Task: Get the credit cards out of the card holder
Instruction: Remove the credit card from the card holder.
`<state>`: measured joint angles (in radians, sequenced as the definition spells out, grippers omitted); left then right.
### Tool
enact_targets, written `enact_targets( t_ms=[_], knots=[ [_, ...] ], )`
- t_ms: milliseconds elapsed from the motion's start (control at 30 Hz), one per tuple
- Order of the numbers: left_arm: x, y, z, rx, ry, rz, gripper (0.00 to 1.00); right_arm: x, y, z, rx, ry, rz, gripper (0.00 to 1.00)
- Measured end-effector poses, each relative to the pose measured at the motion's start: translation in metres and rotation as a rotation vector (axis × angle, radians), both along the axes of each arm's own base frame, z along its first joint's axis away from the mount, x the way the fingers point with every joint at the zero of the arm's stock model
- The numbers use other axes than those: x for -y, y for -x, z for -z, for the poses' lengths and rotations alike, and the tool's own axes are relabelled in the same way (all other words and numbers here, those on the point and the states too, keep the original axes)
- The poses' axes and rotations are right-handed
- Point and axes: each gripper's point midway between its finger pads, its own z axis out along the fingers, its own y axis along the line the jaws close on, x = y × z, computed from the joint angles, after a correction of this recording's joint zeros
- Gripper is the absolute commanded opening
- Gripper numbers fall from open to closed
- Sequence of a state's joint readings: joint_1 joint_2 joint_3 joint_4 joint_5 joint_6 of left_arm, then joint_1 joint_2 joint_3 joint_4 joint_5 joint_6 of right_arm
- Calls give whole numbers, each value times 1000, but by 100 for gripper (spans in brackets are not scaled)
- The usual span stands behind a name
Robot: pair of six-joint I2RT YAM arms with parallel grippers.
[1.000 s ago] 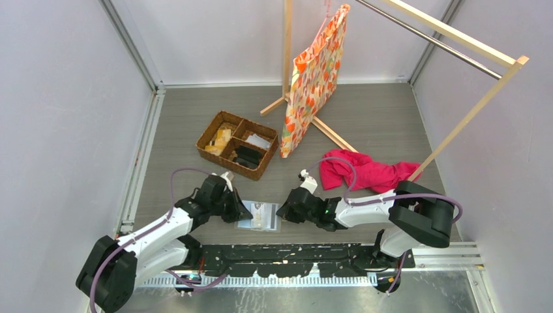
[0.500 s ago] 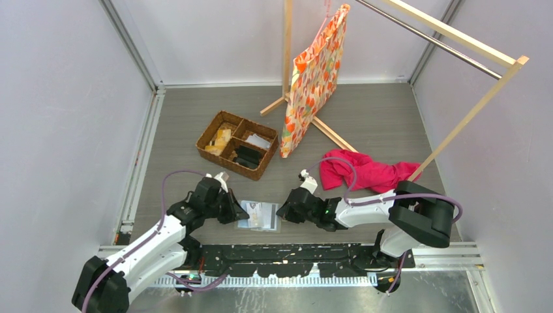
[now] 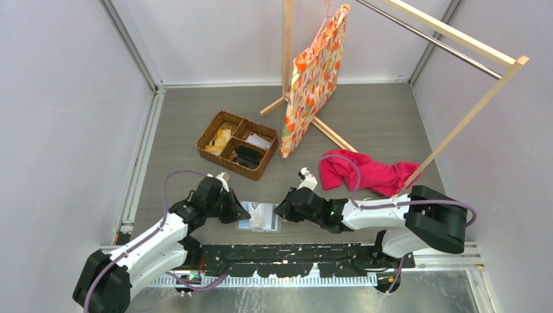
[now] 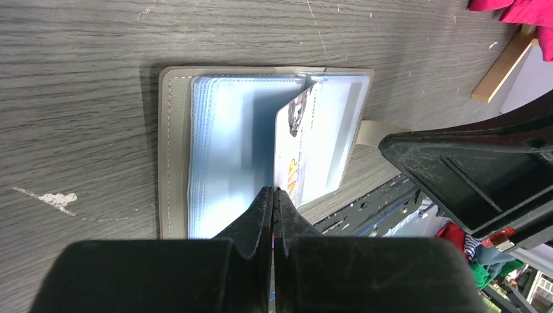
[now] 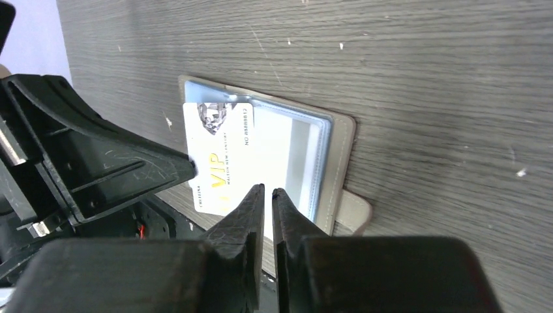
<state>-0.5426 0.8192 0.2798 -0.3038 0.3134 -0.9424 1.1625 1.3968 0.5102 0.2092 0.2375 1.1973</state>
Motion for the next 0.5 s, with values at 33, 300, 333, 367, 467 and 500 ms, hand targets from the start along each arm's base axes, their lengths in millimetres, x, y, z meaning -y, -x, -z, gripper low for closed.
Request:
enact_targets(
  t_ms=[33,300,333,367,467,500],
  knots=[
    [0,0,0,0,1,1,1,-1,0,-2,7,-4,-6,17],
    [2,-1,-1,4,8,3,1,-24,0,-2,13,0,-76,20],
    [2,-1,-1,5,11,5,1,-28,0,0,7,1,-87,18],
    [3,-1,-2,6,16,8,1,-33,0,3,0,-1,-96,17],
    [5,-1,-2,3,31,12,1,-39,3,16,-26,13,-114,17],
    [7,0,-2,1,40,12,0,-39,4,20,-35,20,-116,17]
  ],
)
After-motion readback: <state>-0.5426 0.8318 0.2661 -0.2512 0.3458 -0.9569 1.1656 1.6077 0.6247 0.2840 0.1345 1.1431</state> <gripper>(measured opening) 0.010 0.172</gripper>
